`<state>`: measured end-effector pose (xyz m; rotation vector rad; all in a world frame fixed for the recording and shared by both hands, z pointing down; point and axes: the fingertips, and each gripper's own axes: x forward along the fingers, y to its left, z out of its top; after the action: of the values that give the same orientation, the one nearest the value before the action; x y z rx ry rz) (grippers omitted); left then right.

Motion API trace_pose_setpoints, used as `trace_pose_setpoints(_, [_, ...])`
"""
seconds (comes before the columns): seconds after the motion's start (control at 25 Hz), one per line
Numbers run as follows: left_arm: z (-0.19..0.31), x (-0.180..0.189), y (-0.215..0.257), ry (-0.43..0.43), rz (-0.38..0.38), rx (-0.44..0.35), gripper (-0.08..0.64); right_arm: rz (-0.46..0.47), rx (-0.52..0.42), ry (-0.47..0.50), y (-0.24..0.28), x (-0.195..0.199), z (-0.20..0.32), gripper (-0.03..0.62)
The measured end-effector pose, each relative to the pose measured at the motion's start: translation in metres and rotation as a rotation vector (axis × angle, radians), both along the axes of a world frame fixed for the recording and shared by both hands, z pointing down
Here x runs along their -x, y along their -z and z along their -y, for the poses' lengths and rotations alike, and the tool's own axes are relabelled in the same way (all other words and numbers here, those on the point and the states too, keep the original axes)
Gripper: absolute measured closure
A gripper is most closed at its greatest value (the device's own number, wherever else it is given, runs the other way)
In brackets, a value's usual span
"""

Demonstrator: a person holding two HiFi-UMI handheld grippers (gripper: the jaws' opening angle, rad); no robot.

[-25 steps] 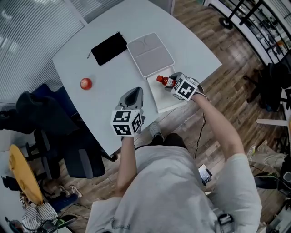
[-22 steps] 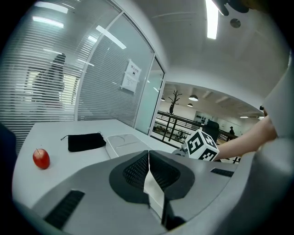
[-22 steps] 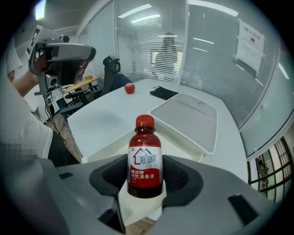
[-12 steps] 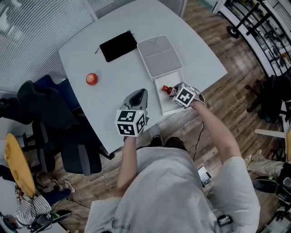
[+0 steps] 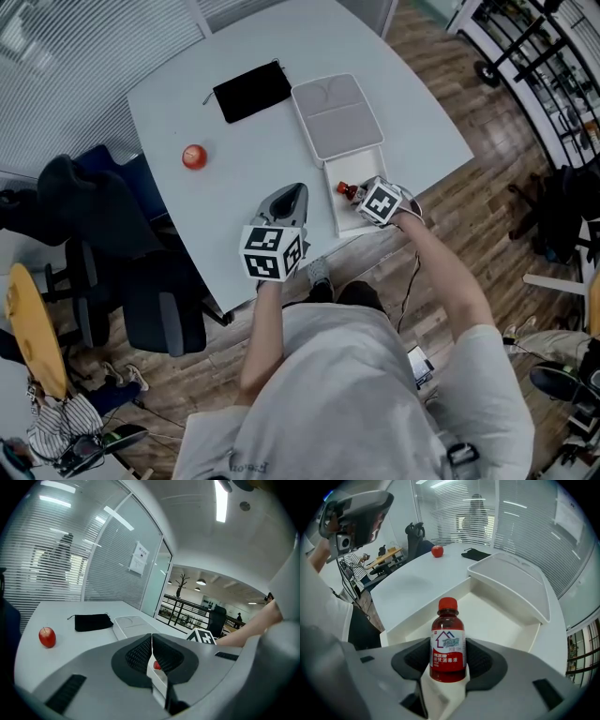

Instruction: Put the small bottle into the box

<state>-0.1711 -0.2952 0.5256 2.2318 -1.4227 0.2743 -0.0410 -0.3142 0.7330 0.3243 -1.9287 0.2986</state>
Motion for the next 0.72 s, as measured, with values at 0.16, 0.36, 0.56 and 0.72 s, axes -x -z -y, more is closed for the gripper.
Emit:
trace_pose_setpoints(0.16, [0.000,0.001,0.000,-0.004,0.002,-0.001,0.531,-0.002,0.012,-0.001,-0.004,0.002,-0.006,0.367])
trace_pose_setpoints(0.36, [0.003,-0.001,0.004,-0.012,0.000,-0.005,0.531,-0.013,0.028,-0.008,-0.005,-0.001,-0.008,0.367])
trace_pose_setpoints(0.56, [0.001,-0.004,0.004,-0.022,-0.002,-0.006,0.531,-0.024,0.032,-0.016,-0.002,-0.003,-0.014,0.367])
trace_pose_setpoints(0.72, [0.000,-0.006,0.005,-0.034,0.000,-0.009,0.531,-0.048,0.033,-0.015,-0.006,-0.006,-0.017,0.367])
